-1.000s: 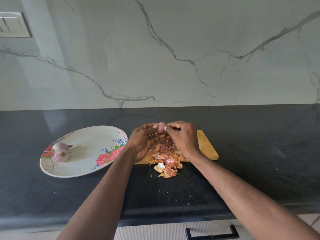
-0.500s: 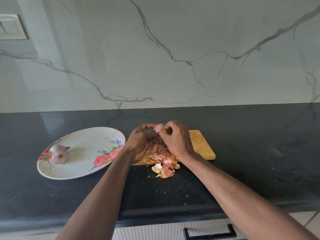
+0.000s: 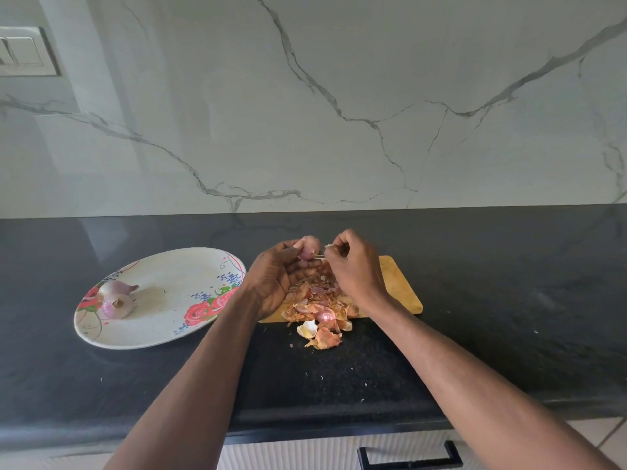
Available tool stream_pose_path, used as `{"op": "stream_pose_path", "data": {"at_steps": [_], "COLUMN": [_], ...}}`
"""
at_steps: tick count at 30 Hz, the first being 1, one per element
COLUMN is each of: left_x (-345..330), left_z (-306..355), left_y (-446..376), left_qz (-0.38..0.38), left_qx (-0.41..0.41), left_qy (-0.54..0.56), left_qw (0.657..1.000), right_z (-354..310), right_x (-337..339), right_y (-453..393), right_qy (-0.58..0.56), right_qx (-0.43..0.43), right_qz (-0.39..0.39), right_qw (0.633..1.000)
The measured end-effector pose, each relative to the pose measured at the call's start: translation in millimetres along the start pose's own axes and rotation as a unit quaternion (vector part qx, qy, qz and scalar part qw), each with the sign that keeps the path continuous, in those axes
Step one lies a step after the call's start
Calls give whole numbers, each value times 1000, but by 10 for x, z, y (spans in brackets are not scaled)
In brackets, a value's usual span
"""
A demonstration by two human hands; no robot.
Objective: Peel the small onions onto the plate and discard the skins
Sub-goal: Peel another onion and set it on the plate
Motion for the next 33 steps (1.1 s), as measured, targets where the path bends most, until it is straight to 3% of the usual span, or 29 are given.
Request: {"op": "stream_pose_path", "data": {"at_steps": [8,12,21,28,33], "left_x": [58,43,-32,-13,-18], "left_z": [14,4,16,70,84], "left_y": [-18,-29,-16,-17,-33], "left_qz": [19,13,-29,-28,-32], "left_qx": [3,10,-1,-39,-51], "left_qy": [75,71,32,46,58], "left_qw": [997,997,999,998,996], "right_z": [-21,-127,-144,-78,-130], "right_x": [39,87,54,71,106], "right_y": [11,50,34,46,33], "right_qy": [19,-6,-27,-37,-22], "right_qx": [-5,48,70,3,67], "right_qz": [30,33,26,42,52], "right_qw": [999,998,997,998,996]}}
Point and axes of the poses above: each hand's wrist, its own y-axis away from the middle knuckle, its own x-axis out of the back of the hand, z = x × y, the point moved 6 cm from there along -y, towards the middle knuckle
